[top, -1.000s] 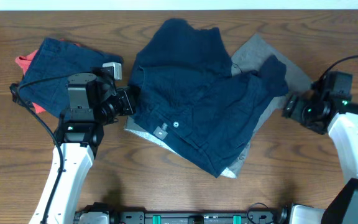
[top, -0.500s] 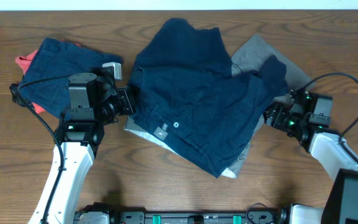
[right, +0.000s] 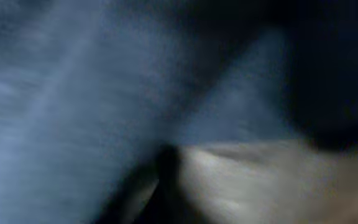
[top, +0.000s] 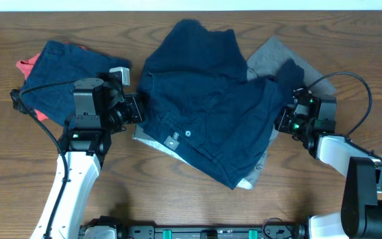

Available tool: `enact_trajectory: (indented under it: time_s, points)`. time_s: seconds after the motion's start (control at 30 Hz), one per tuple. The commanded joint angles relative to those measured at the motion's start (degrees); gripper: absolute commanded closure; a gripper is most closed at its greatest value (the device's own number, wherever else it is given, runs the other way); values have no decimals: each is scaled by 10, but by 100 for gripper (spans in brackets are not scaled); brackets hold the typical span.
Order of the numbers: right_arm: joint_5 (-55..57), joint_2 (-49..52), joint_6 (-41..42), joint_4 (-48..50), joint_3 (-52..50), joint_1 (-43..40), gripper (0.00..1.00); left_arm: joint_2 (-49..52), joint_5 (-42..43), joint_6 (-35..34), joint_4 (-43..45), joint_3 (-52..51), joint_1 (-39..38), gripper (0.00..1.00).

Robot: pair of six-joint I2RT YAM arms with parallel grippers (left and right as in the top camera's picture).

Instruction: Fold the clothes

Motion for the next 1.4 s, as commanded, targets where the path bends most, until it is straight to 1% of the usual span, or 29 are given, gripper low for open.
enact_trajectory:
  time_s: [0.0,0.1,0.2,0.27,0.4,0.47,0.5,0.6,0.67,0.7,0.77,0.8,0.83,0.93,1.0,1.07,1.1,1.13,1.23,1.37]
  points:
    - [70,-10,5,-45,17,-35,99,0,-7,-1,1,6,3,94]
    - [198,-37,5,-154,62,-99,99,0,-24,14,0,6,3,94]
    - [344,-64,6,-263,127,-173,99,0,-102,14,-8,6,3,94]
    - [398,-82,27,-317,169,-220,99,0,-152,15,-10,6,3,94]
    - [407,-111,74,-376,236,-308,99,0,-237,29,-7,6,3,94]
    - [408,-118,76,-388,261,-340,99,0,-262,29,-7,6,3,94]
    - [409,-121,76,-392,271,-354,97,0,-268,29,-7,6,3,94]
    - [426,-123,87,-416,294,-381,90,0,-269,29,-7,6,3,94]
    - [431,-123,91,-423,298,-387,77,0,-269,28,-7,6,3,94]
    - [420,-123,91,-426,298,-387,66,0,-269,28,-7,6,3,94]
    - [377,-123,90,-431,298,-383,54,1,-268,28,-8,6,3,94]
    - [346,-123,90,-437,298,-381,51,1,-267,28,-8,6,3,94]
    - [312,-124,85,-441,298,-379,50,1,-264,27,-10,6,3,94]
    - [162,-126,51,-457,298,-371,55,2,-255,24,-17,6,3,93]
    - [33,-124,-9,-456,296,-355,57,2,-255,24,-25,6,3,93]
    - [-51,-119,-64,-455,295,-329,60,2,-255,24,-33,6,3,93]
    - [-74,-115,-82,-456,295,-315,64,2,-255,24,-38,6,2,93]
    - [-92,-110,-106,-455,295,-296,65,2,-255,24,-44,6,2,93]
    - [-99,-83,-159,-451,295,-234,72,3,-255,24,-66,6,3,93]
    - [-102,-29,-180,-428,295,-156,76,5,-255,24,-85,6,3,93]
